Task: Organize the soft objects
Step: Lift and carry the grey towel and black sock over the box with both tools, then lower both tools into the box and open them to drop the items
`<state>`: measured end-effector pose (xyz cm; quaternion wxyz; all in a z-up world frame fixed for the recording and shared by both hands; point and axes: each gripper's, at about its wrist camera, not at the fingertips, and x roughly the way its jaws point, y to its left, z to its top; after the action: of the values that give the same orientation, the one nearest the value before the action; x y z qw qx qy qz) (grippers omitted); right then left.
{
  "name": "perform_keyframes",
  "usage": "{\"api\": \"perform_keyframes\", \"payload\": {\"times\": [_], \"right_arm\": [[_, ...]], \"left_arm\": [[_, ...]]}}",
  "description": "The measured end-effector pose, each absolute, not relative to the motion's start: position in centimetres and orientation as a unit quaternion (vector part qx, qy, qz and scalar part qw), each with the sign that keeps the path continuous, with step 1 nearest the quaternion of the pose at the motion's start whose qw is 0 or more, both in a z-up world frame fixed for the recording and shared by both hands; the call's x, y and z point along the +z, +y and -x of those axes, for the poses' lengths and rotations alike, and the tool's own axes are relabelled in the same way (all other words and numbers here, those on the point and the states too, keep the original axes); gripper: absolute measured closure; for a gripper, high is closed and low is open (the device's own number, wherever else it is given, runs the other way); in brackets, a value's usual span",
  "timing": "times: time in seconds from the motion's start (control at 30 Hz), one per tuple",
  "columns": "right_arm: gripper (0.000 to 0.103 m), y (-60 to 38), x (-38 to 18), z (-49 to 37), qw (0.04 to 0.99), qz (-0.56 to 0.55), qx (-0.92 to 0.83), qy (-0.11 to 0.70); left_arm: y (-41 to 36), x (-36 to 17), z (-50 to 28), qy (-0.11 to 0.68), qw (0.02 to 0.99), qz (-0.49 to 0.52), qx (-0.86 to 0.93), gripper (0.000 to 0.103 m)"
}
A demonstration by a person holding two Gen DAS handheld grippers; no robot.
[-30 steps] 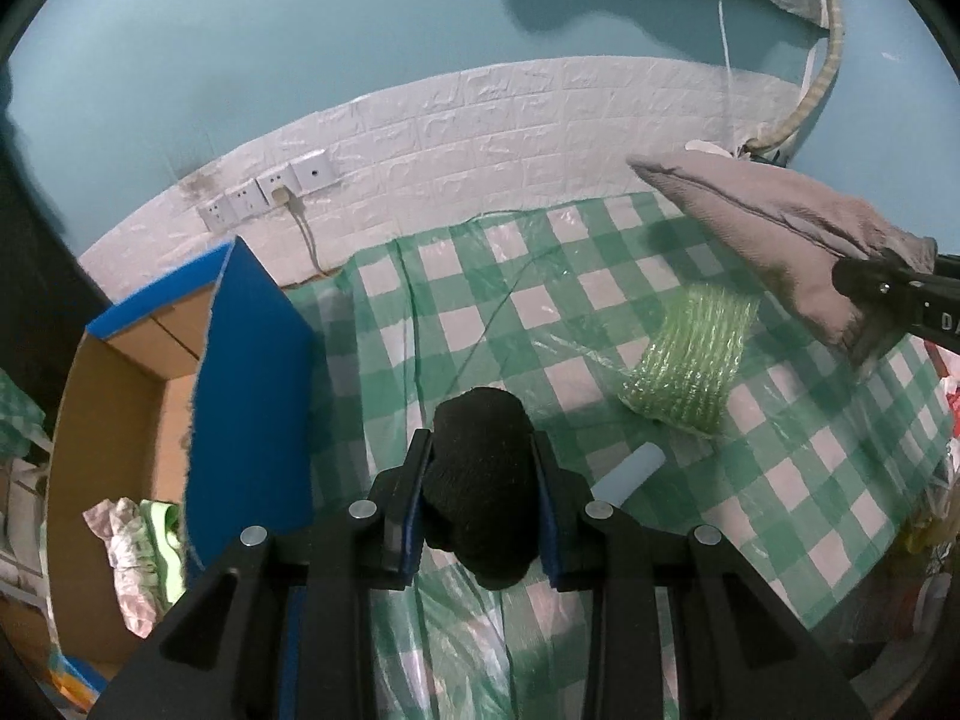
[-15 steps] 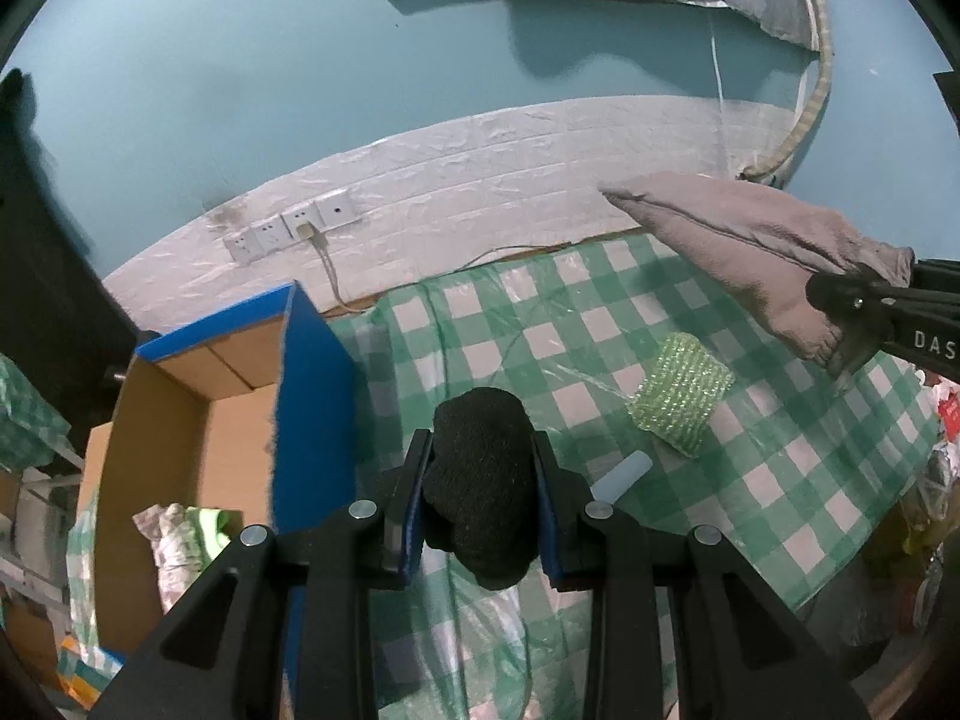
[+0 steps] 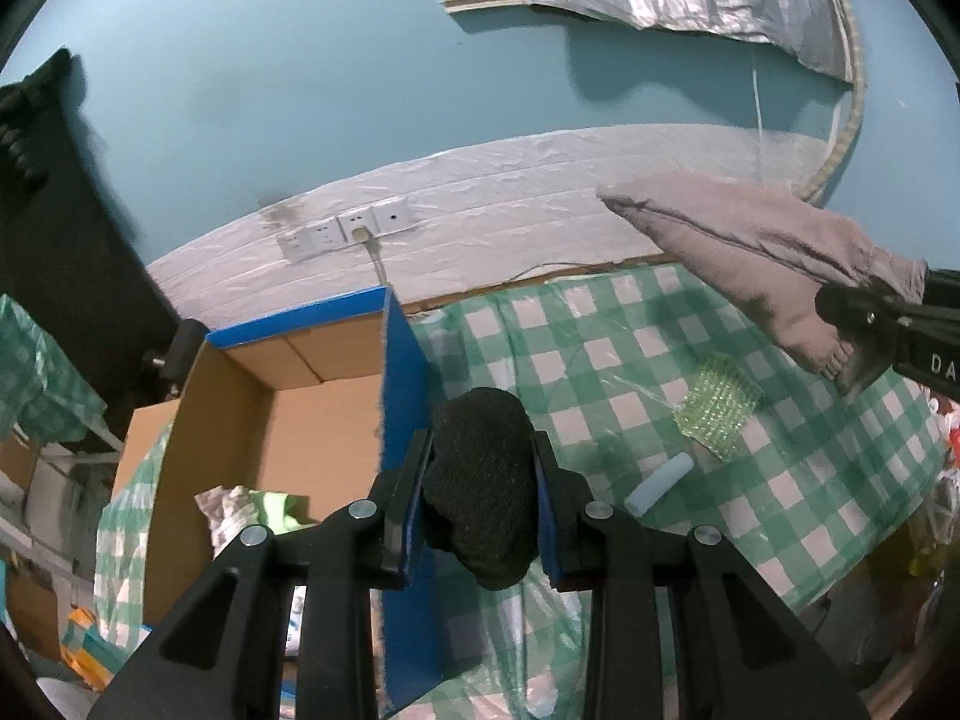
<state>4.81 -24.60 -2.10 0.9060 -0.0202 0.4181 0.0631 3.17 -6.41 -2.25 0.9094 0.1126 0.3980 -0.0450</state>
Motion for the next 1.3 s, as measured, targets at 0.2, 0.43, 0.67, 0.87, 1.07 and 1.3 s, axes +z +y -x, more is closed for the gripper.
{"api": "perform_keyframes", "payload": {"times": [0.2, 0.43, 0.67, 0.87, 1.07, 1.3], "right_arm": [[0.082, -22.0, -1.3, -4.7, 0.907, 0.031, 0.088, 0.41], [0.082, -17.9, -0.5, -4.9, 0.906, 0.051, 0.118, 0.403], [0.082, -13.5, 0.1, -5.5, 0.901, 0.069, 0.152, 0.399], [0.082, -9.8, 0.4, -6.1, 0.897, 0.086, 0.178, 0.394], [0.082, -6.3, 0.6, -6.8, 0.891, 0.105, 0.202, 0.392], [0.082, -2.0, 0.1, -7.7, 0.879, 0.12, 0.233, 0.398]], "left_arm": [[-4.5, -1.6, -3.1, 0.398, 0.911, -0.1, -0.026, 0.073], [-1.8, -1.2, -2.9, 0.397, 0.914, -0.085, -0.005, 0.073], [0.8, -1.3, -2.6, 0.397, 0.914, -0.074, 0.017, 0.073], [3.3, -1.5, -2.9, 0.402, 0.912, -0.063, 0.043, 0.073], [6.1, -1.6, -3.0, 0.404, 0.911, -0.046, 0.065, 0.073], [8.6, -2.2, -3.2, 0.41, 0.907, -0.032, 0.088, 0.073]]}}
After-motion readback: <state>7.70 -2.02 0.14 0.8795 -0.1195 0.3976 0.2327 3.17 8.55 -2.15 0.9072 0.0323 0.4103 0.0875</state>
